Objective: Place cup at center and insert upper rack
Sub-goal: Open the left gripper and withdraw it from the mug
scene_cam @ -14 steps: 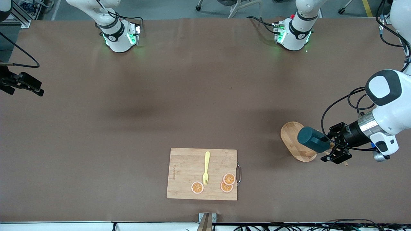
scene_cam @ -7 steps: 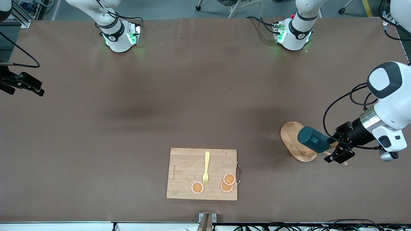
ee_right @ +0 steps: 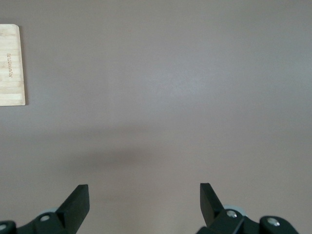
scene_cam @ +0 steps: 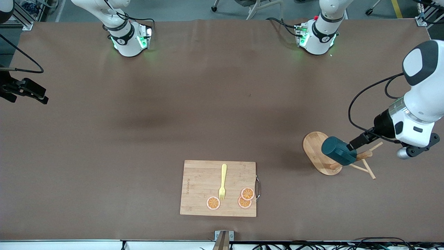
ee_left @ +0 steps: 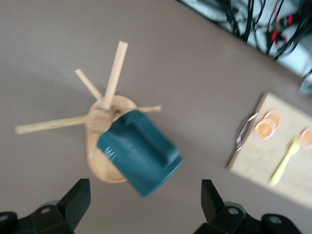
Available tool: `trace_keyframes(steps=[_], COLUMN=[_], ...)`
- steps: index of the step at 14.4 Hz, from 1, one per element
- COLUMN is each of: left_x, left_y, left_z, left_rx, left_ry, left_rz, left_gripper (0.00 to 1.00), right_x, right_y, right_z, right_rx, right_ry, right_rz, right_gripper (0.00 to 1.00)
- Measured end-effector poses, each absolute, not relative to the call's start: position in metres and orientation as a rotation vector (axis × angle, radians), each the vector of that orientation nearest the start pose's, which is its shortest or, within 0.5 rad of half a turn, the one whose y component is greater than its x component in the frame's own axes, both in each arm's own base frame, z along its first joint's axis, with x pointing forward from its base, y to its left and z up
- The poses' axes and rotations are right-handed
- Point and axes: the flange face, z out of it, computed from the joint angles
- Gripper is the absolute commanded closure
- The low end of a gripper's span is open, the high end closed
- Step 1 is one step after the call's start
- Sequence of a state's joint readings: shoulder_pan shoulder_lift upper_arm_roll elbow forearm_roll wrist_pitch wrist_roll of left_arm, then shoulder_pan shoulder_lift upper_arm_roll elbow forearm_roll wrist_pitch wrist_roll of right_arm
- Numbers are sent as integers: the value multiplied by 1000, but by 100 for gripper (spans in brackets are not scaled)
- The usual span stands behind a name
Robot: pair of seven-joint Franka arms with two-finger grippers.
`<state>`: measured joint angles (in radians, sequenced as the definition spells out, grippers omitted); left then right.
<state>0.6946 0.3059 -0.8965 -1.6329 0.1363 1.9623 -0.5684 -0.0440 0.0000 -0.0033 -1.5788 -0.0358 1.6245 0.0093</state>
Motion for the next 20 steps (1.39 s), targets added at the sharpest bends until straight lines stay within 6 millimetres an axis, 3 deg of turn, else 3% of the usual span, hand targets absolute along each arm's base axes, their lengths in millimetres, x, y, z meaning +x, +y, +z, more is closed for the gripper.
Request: trace_keyframes(steps=[4, 8, 20], left_x=[616, 594, 572], left_y=[-28, 8, -15], left_z=[519, 543, 594], left_rx=[-3205, -3225, -3185], left_ry=[-274, -95, -22], left_rz=[-16, 58, -3], left_gripper=[0, 0, 0], right_x=[559, 559, 559], right_y=[-30, -31, -33], right_z=[626, 626, 626], right_rx=[-3176, -3176, -3177], right_ry=[89, 91, 97], right_rz=[-72, -72, -72], right_gripper=[0, 0, 0])
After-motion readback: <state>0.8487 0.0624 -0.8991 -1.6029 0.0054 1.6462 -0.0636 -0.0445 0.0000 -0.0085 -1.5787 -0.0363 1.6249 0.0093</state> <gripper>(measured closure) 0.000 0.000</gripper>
